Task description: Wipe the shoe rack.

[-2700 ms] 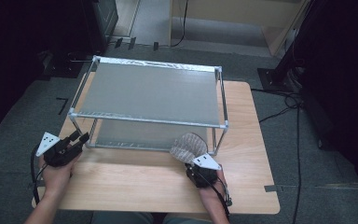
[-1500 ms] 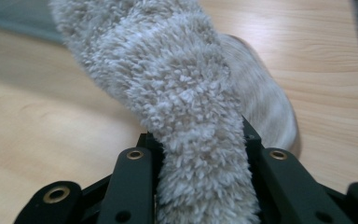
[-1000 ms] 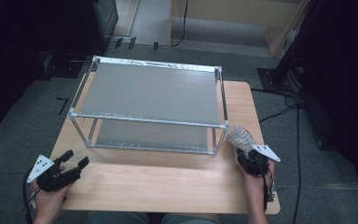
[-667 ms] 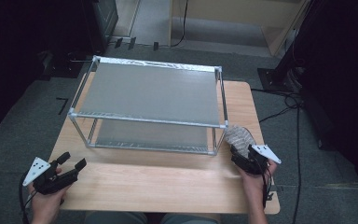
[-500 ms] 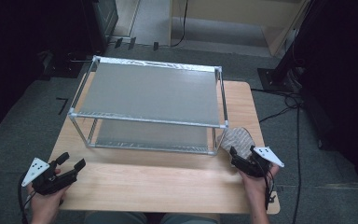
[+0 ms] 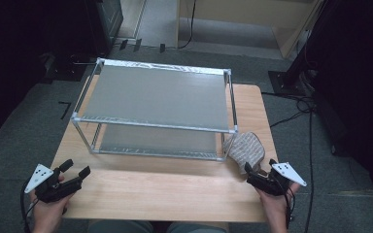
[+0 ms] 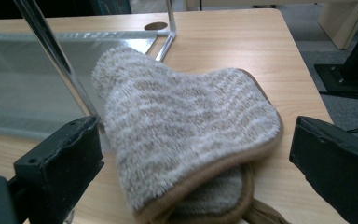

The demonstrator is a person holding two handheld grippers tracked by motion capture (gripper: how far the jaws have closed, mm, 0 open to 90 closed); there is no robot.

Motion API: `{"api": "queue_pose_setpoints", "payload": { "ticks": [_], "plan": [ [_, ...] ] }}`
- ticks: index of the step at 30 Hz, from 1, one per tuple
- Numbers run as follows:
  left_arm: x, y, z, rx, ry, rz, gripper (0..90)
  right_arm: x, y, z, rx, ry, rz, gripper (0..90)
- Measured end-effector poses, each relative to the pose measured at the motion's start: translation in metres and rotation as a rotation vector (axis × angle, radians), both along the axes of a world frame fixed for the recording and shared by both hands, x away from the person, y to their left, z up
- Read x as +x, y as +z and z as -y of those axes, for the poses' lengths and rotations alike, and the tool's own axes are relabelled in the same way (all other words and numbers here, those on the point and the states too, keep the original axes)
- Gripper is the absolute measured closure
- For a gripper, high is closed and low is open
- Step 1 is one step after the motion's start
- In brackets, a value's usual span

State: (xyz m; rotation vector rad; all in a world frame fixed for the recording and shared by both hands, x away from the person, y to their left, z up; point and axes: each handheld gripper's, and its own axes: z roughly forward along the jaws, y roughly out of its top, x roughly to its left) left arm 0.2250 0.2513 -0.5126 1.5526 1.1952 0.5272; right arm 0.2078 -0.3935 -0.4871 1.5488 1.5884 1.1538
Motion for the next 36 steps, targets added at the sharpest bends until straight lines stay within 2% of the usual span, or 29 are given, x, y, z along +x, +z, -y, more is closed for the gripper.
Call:
{"api": "queue_pose_setpoints", "payload": {
  "ticks": [4, 9, 13, 17, 21, 24, 27, 30, 33, 36],
  "plan": [
    [-0.004, 0.001, -0.004, -0.003, -0.004, -0.010, 19.0, -0.008, -0.002, 0.004, -0.003, 0.002, -0.005, 2.0],
    [-0.010, 0.001, -0.006, 0.015, -0.006, -0.004, 18.8, -0.017, -0.003, 0.006, -0.015, 0.016, -0.009, 0.9],
    [-0.016, 0.000, -0.005, 0.015, -0.006, 0.008, 18.5, -0.021, -0.007, 0.002, -0.004, 0.033, -0.011, 0.0],
    [-0.018, 0.000, -0.004, 0.013, 0.000, 0.015, 17.6, -0.020, -0.012, -0.012, -0.014, 0.066, -0.016, 0.0],
    [-0.016, 0.001, -0.006, 0.001, 0.022, 0.014, 16.3, -0.014, -0.011, -0.033, -0.017, 0.096, -0.005, 0.0],
    [-0.014, 0.000, -0.007, -0.012, 0.038, 0.005, 15.4, -0.014, -0.009, -0.052, -0.037, 0.148, -0.002, 0.0],
    [-0.013, 0.000, -0.005, 0.007, 0.038, 0.001, 14.2, -0.015, -0.009, -0.064, -0.055, 0.186, 0.001, 0.0],
    [-0.013, 0.000, -0.001, 0.040, 0.015, 0.007, 13.1, -0.017, -0.012, -0.070, -0.059, 0.207, -0.002, 0.0],
    [-0.013, 0.001, 0.001, 0.045, 0.004, 0.009, 12.1, -0.020, -0.012, -0.074, -0.034, 0.226, -0.002, 0.0],
    [-0.011, 0.003, 0.001, 0.045, 0.006, 0.016, 9.8, -0.020, -0.013, -0.085, -0.044, 0.245, 0.003, 0.0]
  ]
}}
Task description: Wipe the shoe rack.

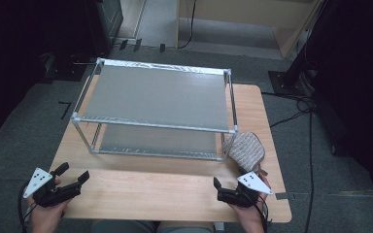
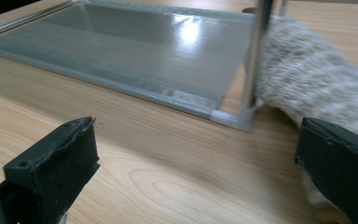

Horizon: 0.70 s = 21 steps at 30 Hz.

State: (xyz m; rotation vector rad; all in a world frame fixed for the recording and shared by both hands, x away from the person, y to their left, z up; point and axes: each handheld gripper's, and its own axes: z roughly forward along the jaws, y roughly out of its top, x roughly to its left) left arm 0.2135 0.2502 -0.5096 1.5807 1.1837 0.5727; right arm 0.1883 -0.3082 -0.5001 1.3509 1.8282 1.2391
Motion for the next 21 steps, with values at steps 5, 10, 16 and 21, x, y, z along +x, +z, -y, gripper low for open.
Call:
{"api": "queue_pose_setpoints", "payload": {
  "ticks": [5, 10, 16, 21],
  "plan": [
    [0.002, -0.002, 0.002, 0.012, -0.023, -0.011, 8.2, 0.004, -0.003, -0.005, -0.017, -0.012, 0.003, 0.0],
    [0.002, -0.003, 0.001, 0.012, -0.047, -0.016, 7.4, 0.000, -0.002, 0.003, -0.009, -0.042, 0.019, 0.0],
    [0.002, -0.003, 0.002, 0.021, -0.067, -0.018, 7.4, -0.002, -0.006, 0.000, -0.020, -0.024, 0.016, 0.0],
    [0.003, -0.003, 0.002, 0.019, -0.068, -0.028, 7.4, -0.001, -0.010, -0.003, -0.030, -0.015, 0.005, 0.0]
  ]
}}
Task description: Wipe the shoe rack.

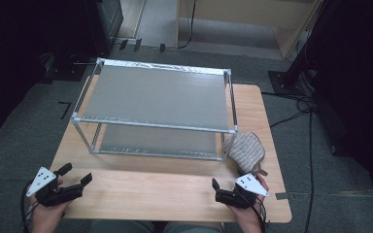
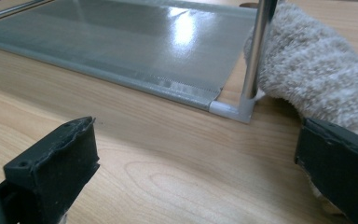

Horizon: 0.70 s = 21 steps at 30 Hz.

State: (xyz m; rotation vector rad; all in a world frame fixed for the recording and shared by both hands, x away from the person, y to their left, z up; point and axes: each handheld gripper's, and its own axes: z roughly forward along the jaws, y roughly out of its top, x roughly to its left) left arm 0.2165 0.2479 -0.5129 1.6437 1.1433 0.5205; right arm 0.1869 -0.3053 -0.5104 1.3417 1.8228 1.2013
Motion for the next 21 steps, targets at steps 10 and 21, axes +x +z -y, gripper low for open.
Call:
{"api": "queue_pose_setpoints", "payload": {
  "ticks": [10, 21],
  "plan": [
    [0.0019, -0.0001, 0.0000, -0.002, -0.006, -0.018, 7.4, -0.0005, -0.0068, -0.0057, -0.029, 0.033, -0.019, 0.0],
    [0.0019, -0.0001, -0.0001, -0.002, -0.008, -0.018, 7.3, -0.0001, -0.0078, -0.0064, -0.035, 0.025, -0.033, 0.0]
  ]
}}
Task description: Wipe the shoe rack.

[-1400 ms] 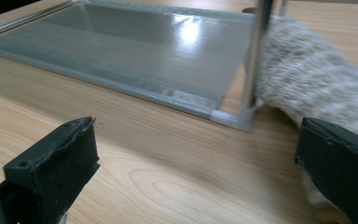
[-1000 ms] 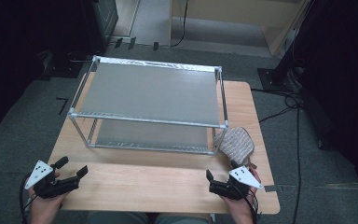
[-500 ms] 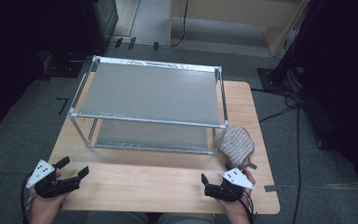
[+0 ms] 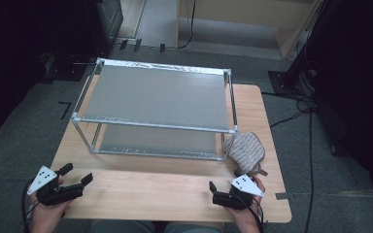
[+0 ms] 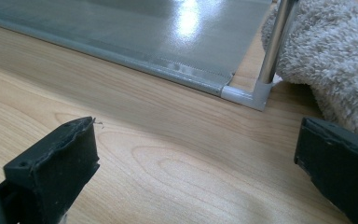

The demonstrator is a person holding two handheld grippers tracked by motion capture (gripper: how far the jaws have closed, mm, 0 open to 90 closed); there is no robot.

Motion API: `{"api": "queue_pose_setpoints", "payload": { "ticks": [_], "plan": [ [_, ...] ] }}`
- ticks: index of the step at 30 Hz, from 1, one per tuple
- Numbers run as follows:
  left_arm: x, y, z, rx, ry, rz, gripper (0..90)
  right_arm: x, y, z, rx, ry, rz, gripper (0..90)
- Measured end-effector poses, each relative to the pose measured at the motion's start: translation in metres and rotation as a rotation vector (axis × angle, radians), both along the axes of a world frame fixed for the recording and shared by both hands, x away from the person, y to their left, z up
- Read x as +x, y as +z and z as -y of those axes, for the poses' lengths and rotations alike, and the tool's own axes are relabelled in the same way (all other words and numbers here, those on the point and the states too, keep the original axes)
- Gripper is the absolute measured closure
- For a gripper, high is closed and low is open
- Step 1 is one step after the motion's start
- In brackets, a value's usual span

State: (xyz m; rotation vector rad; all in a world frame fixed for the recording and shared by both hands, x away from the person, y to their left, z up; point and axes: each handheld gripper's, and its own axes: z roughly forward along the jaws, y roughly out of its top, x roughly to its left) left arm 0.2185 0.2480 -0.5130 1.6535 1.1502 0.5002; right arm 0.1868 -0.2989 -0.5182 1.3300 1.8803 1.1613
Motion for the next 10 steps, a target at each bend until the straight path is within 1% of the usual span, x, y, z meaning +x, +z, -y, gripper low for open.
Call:
{"api": "queue_pose_setpoints", "payload": {
  "ticks": [10],
  "plan": [
    [0.0001, 0.0000, 0.0001, 0.002, -0.004, 0.000, 7.3, 0.0005, -0.0003, 0.0001, -0.002, -0.002, -0.003, 0.0]
  ]
}}
